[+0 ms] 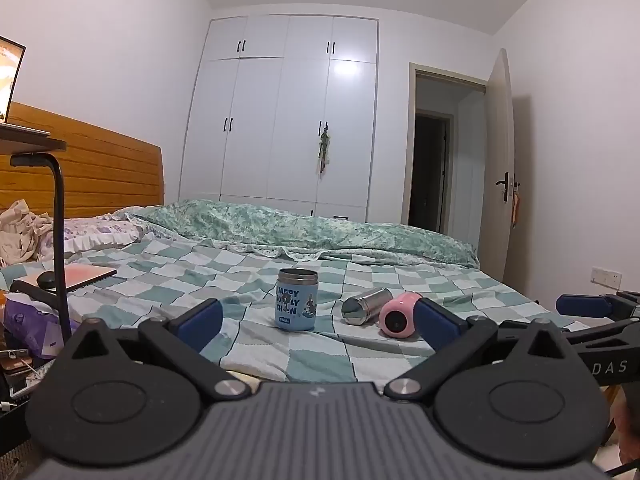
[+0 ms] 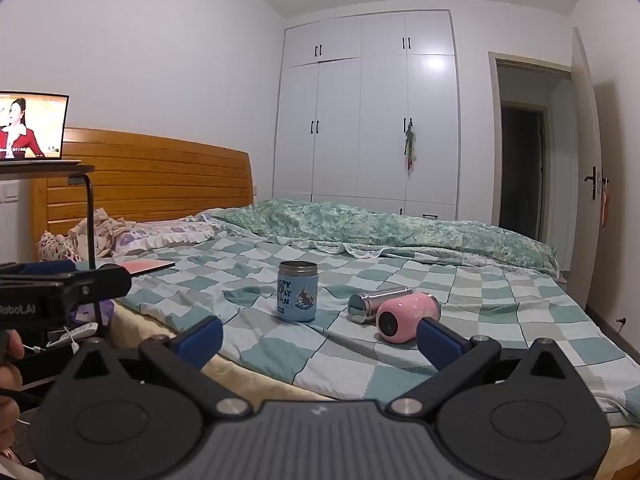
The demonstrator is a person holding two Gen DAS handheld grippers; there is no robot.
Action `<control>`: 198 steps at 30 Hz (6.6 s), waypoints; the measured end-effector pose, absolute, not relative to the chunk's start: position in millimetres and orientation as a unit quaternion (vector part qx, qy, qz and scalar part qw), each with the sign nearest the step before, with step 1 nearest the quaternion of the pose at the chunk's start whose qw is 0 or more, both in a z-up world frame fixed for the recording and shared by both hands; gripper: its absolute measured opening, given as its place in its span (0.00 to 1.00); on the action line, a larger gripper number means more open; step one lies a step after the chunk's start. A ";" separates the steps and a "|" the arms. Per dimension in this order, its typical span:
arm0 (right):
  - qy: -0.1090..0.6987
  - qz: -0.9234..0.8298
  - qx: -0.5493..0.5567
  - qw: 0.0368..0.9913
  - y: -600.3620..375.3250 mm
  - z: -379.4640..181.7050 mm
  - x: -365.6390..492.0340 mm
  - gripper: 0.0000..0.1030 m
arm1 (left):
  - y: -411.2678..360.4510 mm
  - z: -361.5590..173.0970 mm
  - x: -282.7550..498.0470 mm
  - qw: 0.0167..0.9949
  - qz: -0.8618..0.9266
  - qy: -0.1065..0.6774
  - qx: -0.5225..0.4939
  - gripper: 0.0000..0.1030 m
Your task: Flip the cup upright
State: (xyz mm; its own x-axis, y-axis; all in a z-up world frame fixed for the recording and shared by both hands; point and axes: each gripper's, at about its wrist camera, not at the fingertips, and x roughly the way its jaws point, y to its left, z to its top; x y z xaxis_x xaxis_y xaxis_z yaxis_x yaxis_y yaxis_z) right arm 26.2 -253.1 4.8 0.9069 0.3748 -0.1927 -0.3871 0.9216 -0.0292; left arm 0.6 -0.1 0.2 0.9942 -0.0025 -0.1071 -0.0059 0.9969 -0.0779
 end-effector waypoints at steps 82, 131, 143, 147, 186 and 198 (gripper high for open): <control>0.091 0.197 -0.025 0.976 -255.3 4.9 23.1 1.00 | -0.6 -1.6 -1.2 0.998 0.004 0.047 -0.035 1.00; 0.098 0.187 -0.013 0.977 -256.0 6.9 40.0 1.00 | 7.5 4.8 15.5 0.997 0.012 0.064 -0.044 1.00; 0.122 0.198 0.001 0.973 -247.3 10.9 143.8 1.00 | 28.5 14.2 99.9 0.995 0.039 0.083 -0.045 1.00; 0.129 0.218 0.013 0.967 -243.3 13.6 177.0 1.00 | 31.0 6.6 131.5 0.993 0.032 0.106 -0.038 1.00; 0.335 0.164 0.100 0.922 -319.1 -50.7 509.2 0.72 | -64.9 -59.4 442.2 0.942 -0.191 0.265 -0.071 0.99; 0.383 0.225 0.240 0.863 -348.5 -94.3 549.1 0.74 | -138.8 -106.4 534.2 0.864 -0.255 0.433 -0.025 0.83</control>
